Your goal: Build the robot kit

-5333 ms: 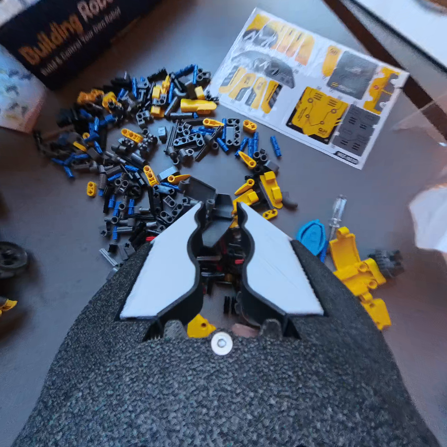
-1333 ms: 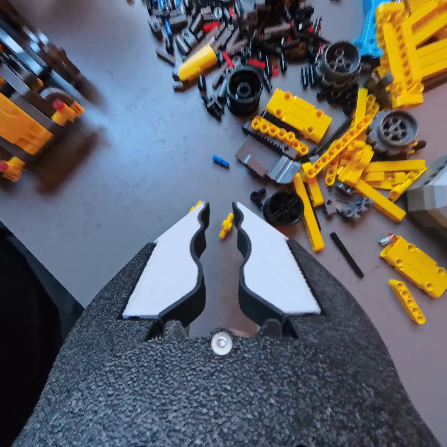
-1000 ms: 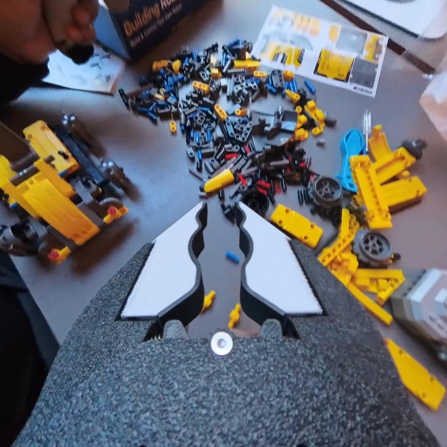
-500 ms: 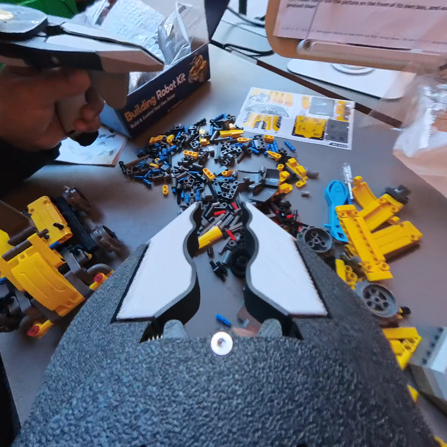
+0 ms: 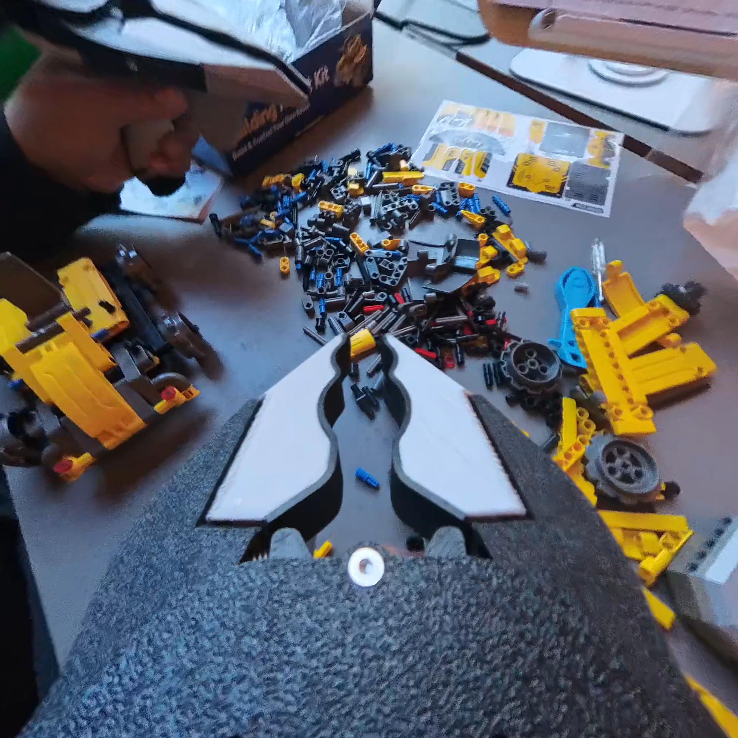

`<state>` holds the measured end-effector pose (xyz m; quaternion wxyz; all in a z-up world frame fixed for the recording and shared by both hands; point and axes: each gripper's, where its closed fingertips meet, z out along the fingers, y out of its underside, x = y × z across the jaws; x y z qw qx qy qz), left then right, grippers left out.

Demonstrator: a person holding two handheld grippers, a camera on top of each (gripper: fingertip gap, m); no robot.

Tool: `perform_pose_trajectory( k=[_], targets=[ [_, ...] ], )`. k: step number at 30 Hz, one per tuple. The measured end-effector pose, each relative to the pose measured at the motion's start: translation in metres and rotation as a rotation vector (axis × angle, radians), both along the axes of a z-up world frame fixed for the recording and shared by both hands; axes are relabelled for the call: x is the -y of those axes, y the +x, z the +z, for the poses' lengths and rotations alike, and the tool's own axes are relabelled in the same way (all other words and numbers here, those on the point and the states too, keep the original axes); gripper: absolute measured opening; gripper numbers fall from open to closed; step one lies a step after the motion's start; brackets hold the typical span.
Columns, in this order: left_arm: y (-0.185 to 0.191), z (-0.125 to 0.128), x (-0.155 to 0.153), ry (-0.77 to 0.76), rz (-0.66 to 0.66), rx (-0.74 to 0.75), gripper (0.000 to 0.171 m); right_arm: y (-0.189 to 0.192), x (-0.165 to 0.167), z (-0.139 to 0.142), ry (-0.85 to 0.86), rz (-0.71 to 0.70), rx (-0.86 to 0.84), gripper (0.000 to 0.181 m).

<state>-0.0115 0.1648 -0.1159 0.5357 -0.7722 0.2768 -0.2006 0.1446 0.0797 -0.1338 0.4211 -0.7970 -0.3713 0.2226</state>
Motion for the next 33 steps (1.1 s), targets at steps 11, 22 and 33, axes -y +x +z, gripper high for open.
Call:
perform_pose_trajectory(
  k=[11,22,33],
  targets=[
    [0.033,-0.021,0.038,-0.104,-0.282,-0.096,0.018,-0.002,-0.025,0.005,0.095,0.031,0.018,0.013],
    [0.055,-0.02,0.046,-0.085,-0.267,-0.199,0.011,0.011,-0.049,0.021,0.322,-0.004,-0.042,0.013],
    [0.061,-0.048,0.05,-0.062,-0.276,-0.316,0.006,0.02,-0.056,0.038,0.43,-0.073,-0.081,0.011]
  ],
)
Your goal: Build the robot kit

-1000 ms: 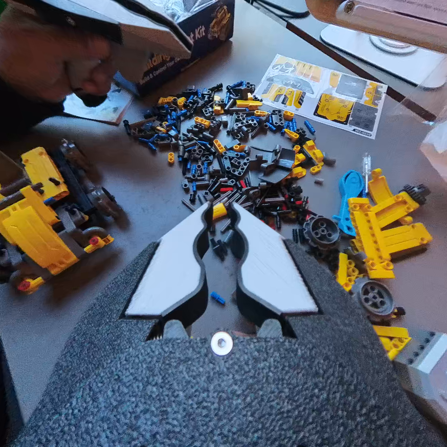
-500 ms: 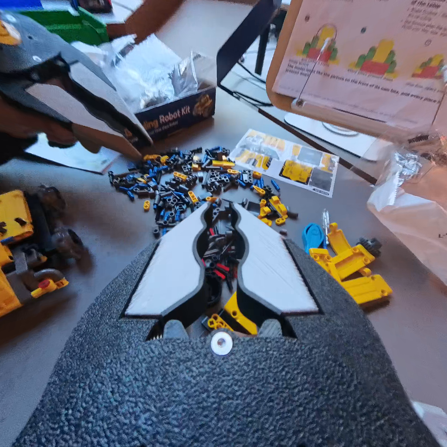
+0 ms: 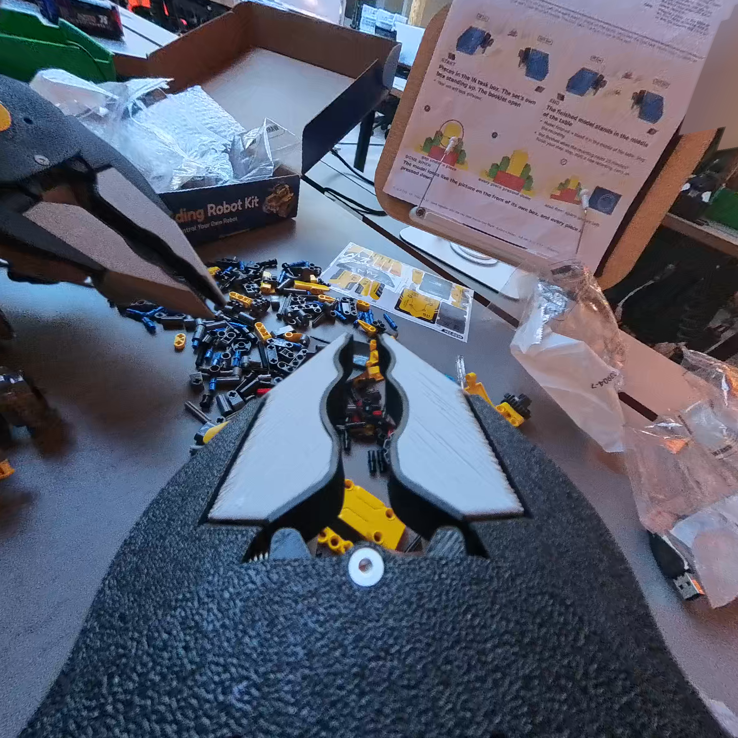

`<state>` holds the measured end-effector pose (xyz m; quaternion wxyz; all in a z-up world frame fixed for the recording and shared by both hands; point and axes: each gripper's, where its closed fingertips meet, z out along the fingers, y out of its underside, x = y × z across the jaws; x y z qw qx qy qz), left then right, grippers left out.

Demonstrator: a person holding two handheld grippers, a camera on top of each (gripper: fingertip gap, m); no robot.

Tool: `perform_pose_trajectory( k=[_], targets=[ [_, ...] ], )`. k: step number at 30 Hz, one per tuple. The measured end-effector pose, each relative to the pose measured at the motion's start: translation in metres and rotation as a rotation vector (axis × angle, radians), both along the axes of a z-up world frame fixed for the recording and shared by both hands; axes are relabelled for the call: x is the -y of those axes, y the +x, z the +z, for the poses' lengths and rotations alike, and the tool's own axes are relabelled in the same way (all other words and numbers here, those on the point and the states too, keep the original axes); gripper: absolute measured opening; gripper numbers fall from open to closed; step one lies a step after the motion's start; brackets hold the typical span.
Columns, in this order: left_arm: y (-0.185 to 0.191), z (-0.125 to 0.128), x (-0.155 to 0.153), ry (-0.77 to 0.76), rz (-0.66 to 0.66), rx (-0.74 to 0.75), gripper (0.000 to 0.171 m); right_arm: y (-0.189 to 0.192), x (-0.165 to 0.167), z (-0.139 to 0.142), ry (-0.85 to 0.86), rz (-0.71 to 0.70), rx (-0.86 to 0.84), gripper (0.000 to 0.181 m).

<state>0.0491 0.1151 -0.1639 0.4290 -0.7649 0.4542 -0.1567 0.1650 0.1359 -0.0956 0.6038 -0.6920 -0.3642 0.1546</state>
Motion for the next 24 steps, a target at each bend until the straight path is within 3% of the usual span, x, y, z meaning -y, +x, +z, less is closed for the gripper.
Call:
perform_pose_trajectory(
  k=[14,17,21,24],
  targets=[
    [-0.013,0.001,-0.013,-0.042,0.095,0.041,0.007,-0.002,-0.008,0.001,0.01,-0.019,-0.015,0.011],
    [-0.032,0.024,-0.031,0.007,0.227,0.133,0.008,-0.002,-0.007,0.003,0.018,-0.019,-0.019,0.011],
    [-0.063,0.087,-0.045,0.167,0.373,0.415,0.0,0.0,-0.003,0.003,0.055,-0.023,0.039,0.011],
    [-0.075,0.084,-0.049,0.162,0.406,0.38,0.0,-0.002,0.004,0.01,0.056,-0.007,0.009,0.011]
  ],
)
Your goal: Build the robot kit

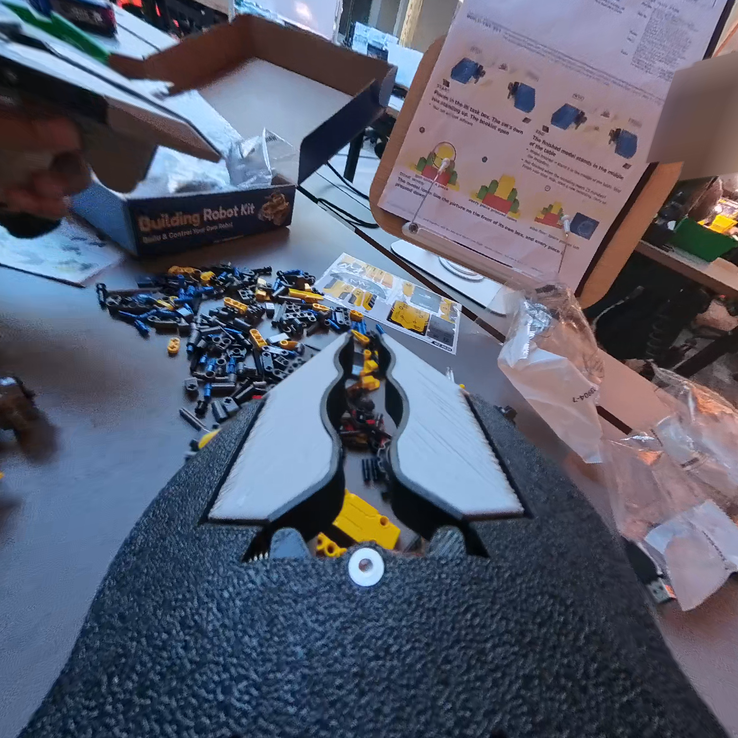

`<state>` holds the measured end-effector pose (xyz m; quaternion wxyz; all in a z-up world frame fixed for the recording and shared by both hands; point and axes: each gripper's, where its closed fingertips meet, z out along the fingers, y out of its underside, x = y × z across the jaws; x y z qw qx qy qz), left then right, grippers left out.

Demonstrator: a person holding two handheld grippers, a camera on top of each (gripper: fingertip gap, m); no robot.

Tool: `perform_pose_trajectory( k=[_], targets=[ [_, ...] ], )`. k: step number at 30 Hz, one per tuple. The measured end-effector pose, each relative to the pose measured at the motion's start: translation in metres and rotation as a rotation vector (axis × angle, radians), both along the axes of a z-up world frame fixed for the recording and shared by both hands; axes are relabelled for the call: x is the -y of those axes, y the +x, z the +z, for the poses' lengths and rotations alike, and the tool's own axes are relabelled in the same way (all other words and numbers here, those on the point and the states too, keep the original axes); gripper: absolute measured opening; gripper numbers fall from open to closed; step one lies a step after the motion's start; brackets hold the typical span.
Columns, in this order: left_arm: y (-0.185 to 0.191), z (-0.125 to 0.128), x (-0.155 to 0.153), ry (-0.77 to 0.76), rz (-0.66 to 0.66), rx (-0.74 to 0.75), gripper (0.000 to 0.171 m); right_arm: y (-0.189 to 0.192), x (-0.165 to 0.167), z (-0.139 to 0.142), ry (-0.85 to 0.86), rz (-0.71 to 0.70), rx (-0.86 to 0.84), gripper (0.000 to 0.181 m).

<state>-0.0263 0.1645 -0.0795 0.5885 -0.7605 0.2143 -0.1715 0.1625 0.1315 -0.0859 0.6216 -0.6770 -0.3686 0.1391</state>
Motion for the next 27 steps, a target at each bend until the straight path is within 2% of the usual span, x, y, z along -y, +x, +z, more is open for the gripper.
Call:
perform_pose_trajectory(
  k=[6,14,17,20,24,27],
  targets=[
    [0.007,-0.028,0.002,-0.062,-0.051,-0.135,0.008,-0.005,0.006,0.004,0.003,0.007,0.014,0.012],
    [0.022,-0.051,0.005,-0.127,-0.117,-0.174,0.013,-0.004,0.006,0.003,-0.035,0.0,0.002,0.012],
    [0.027,-0.057,0.009,-0.173,-0.185,-0.186,0.014,-0.004,0.006,0.004,-0.045,0.003,-0.011,0.012],
    [0.056,-0.065,0.021,-0.303,-0.36,-0.224,0.015,-0.004,0.006,0.005,-0.042,0.004,-0.014,0.012],
    [0.081,-0.08,0.012,-0.331,-0.439,-0.456,0.003,-0.006,0.007,0.004,-0.044,0.008,-0.012,0.012],
    [0.097,-0.092,0.015,-0.437,-0.517,-0.507,0.0,-0.006,0.007,0.005,-0.042,0.008,-0.011,0.012]
  ],
)
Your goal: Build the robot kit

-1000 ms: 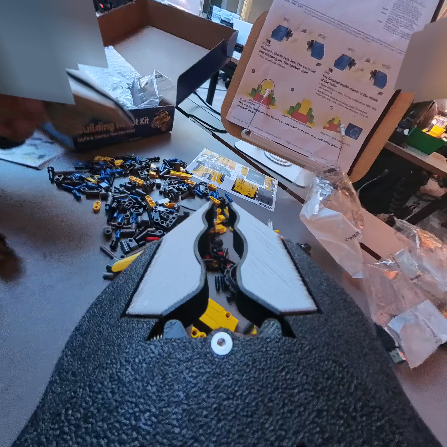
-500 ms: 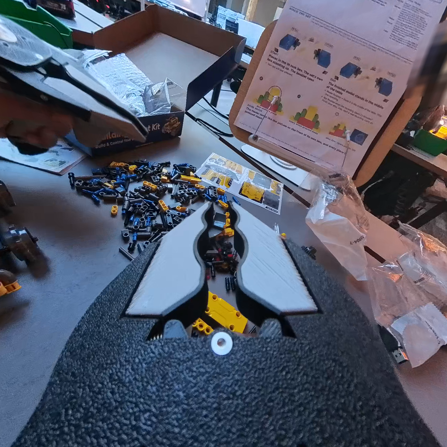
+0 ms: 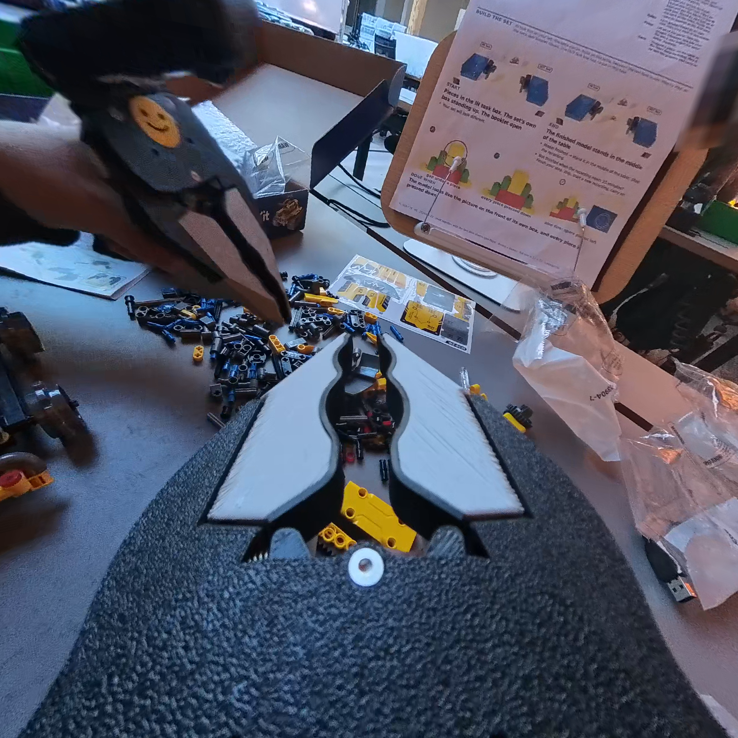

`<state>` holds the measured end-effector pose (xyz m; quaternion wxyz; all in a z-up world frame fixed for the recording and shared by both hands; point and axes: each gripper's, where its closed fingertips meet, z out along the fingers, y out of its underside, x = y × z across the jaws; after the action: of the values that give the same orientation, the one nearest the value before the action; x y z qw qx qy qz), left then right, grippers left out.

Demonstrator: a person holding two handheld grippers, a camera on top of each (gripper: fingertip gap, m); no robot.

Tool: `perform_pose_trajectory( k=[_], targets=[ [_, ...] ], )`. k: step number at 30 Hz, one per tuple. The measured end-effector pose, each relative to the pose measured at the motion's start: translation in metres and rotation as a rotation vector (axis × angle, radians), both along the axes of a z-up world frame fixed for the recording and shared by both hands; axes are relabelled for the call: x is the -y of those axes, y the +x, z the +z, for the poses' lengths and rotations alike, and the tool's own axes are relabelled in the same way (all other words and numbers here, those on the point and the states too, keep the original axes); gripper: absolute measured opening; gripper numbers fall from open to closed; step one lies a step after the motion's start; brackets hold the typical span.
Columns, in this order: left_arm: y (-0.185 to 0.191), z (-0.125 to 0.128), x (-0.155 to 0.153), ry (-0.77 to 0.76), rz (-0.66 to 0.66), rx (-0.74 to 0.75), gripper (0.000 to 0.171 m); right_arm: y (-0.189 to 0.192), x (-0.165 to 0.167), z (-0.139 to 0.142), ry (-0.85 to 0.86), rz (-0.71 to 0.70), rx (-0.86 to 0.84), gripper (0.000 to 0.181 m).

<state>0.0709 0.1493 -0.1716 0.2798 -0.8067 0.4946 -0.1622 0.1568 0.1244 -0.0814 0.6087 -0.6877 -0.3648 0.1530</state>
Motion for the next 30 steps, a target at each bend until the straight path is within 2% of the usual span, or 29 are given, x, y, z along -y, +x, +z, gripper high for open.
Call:
perform_pose_trajectory(
  k=[2,6,17,22,30],
  targets=[
    [0.007,-0.006,-0.002,-0.02,-0.021,-0.028,0.0,0.001,0.001,0.002,0.004,0.001,-0.007,0.012],
    [-0.003,-0.026,-0.012,-0.009,-0.02,-0.186,0.0,0.002,0.003,0.008,0.015,0.005,-0.029,0.012],
    [0.004,-0.026,-0.007,-0.027,-0.06,-0.182,0.003,0.001,0.01,0.02,0.031,0.029,-0.072,0.011],
    [-0.004,-0.028,-0.015,-0.023,-0.094,-0.268,0.005,0.001,0.01,0.02,0.029,0.032,-0.076,0.012],
    [-0.008,-0.024,-0.022,-0.027,-0.098,-0.283,0.005,0.0,0.011,0.02,0.026,0.038,-0.077,0.011]
  ],
)
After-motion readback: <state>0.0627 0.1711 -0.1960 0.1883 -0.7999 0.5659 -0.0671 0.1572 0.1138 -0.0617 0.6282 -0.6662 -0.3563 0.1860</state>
